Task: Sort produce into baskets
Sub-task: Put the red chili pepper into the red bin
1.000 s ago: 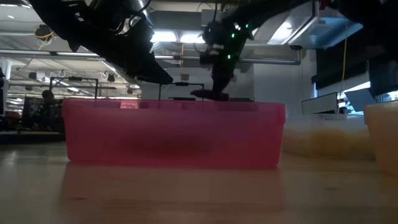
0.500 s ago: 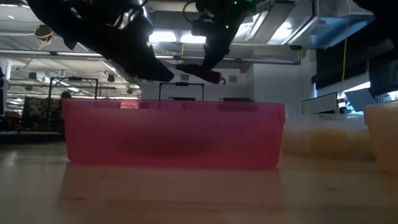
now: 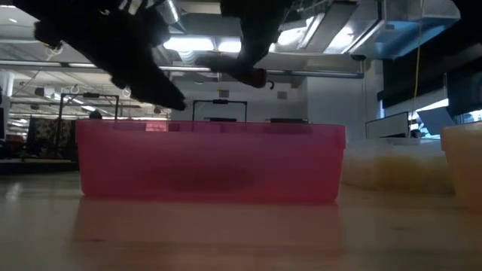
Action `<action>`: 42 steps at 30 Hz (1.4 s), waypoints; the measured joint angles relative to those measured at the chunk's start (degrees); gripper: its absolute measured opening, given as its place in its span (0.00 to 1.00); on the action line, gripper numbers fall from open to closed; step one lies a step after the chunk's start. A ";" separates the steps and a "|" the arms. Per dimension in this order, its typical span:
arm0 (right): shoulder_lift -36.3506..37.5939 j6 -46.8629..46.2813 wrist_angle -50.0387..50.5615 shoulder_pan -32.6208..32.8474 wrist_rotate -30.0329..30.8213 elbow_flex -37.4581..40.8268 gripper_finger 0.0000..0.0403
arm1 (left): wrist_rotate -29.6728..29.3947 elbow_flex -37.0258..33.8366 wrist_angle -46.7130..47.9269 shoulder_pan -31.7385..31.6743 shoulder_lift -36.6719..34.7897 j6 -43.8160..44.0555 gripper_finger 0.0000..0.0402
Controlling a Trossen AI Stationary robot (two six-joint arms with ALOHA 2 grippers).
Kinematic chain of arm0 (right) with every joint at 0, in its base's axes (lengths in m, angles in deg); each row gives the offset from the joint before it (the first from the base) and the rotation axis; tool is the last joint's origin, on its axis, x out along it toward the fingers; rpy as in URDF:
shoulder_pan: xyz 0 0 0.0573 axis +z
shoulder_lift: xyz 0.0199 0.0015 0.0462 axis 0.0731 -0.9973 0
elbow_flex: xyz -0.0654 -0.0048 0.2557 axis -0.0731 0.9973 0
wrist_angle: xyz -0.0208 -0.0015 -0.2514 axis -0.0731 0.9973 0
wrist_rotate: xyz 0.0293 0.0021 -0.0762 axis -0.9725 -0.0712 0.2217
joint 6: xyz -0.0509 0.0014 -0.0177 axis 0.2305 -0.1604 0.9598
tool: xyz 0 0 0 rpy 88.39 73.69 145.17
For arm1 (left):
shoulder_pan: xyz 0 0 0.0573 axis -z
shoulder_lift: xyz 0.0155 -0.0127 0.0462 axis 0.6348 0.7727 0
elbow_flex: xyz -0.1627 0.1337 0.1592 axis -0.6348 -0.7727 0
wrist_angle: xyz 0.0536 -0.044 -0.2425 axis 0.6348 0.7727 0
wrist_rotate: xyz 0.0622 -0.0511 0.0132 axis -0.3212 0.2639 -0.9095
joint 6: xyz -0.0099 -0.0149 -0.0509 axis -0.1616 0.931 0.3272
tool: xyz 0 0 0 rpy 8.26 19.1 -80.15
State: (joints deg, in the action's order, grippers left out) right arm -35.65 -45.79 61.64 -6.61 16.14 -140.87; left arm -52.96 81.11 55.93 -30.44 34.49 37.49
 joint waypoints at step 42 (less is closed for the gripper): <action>-8.85 -0.81 -8.28 8.99 -16.62 7.54 0.39 | -19.47 -0.01 11.84 15.37 -8.79 9.09 0.50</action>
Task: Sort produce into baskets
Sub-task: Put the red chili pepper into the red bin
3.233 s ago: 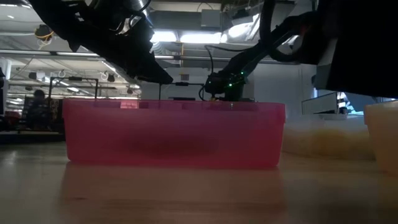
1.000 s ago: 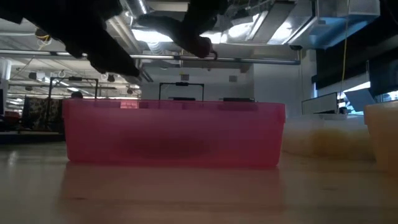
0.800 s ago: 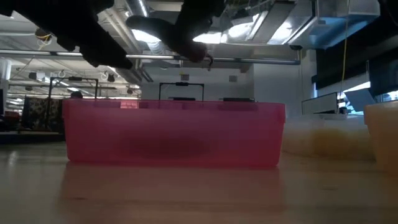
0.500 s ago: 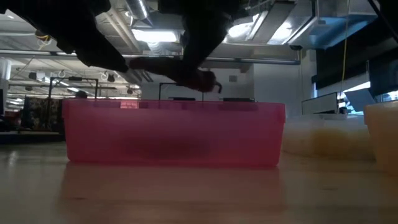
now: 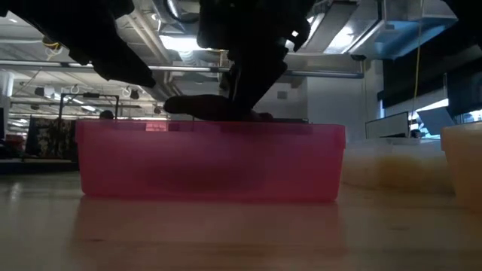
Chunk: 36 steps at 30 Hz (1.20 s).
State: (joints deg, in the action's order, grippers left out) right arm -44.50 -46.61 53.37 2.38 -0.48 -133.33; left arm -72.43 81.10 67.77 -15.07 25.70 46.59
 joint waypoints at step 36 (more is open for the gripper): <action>0.06 1.71 -8.39 -5.62 -10.10 11.08 0.41 | -1.29 0.00 -0.71 -1.25 0.04 -0.43 0.50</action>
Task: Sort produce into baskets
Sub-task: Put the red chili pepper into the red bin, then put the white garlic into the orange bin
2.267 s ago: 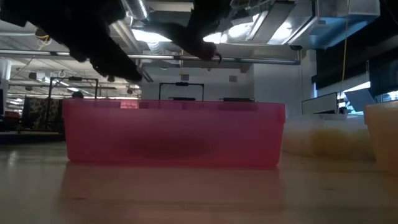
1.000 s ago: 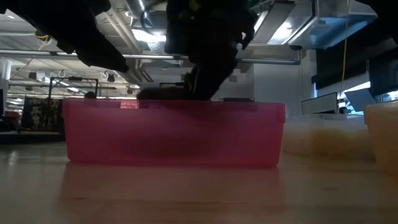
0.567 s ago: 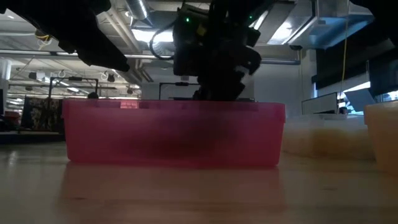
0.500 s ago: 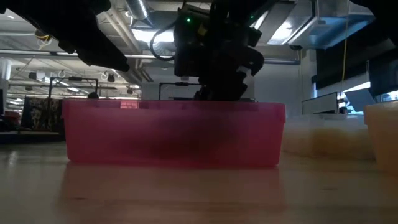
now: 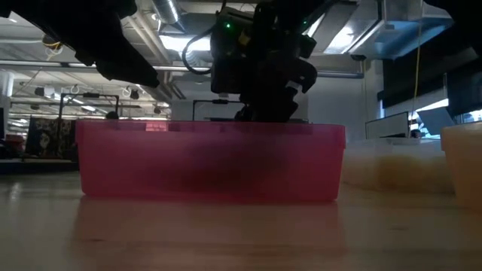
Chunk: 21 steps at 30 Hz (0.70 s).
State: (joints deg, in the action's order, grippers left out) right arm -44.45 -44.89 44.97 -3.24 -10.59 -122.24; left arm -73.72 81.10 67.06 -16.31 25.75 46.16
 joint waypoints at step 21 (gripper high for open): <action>2.15 -2.37 12.50 0.70 4.42 -7.96 0.64 | 0.02 0.00 0.04 0.00 0.00 0.26 0.50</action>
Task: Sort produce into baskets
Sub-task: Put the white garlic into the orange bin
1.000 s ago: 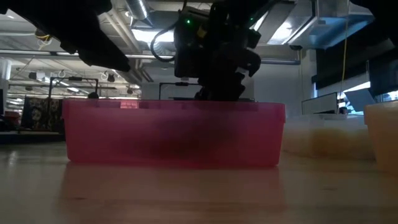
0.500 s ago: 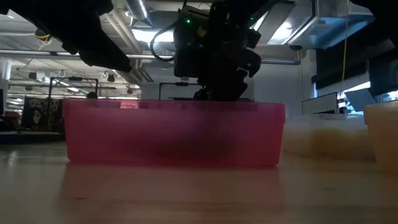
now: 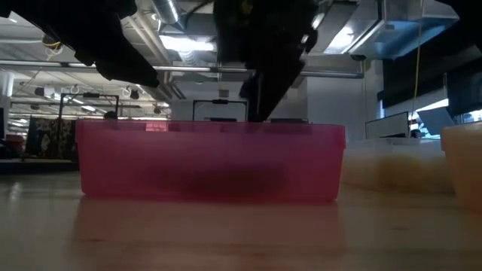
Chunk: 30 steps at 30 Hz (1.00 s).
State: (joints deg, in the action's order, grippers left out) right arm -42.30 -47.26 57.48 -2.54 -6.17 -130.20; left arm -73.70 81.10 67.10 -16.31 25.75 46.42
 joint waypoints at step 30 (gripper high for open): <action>31.46 -9.21 -18.09 -0.54 17.32 31.14 0.64 | 0.04 0.02 0.15 0.00 0.00 0.18 0.50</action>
State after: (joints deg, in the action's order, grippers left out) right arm -10.84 -56.47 39.38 -3.08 11.15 -99.06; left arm -73.66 81.12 67.25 -16.31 25.75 46.59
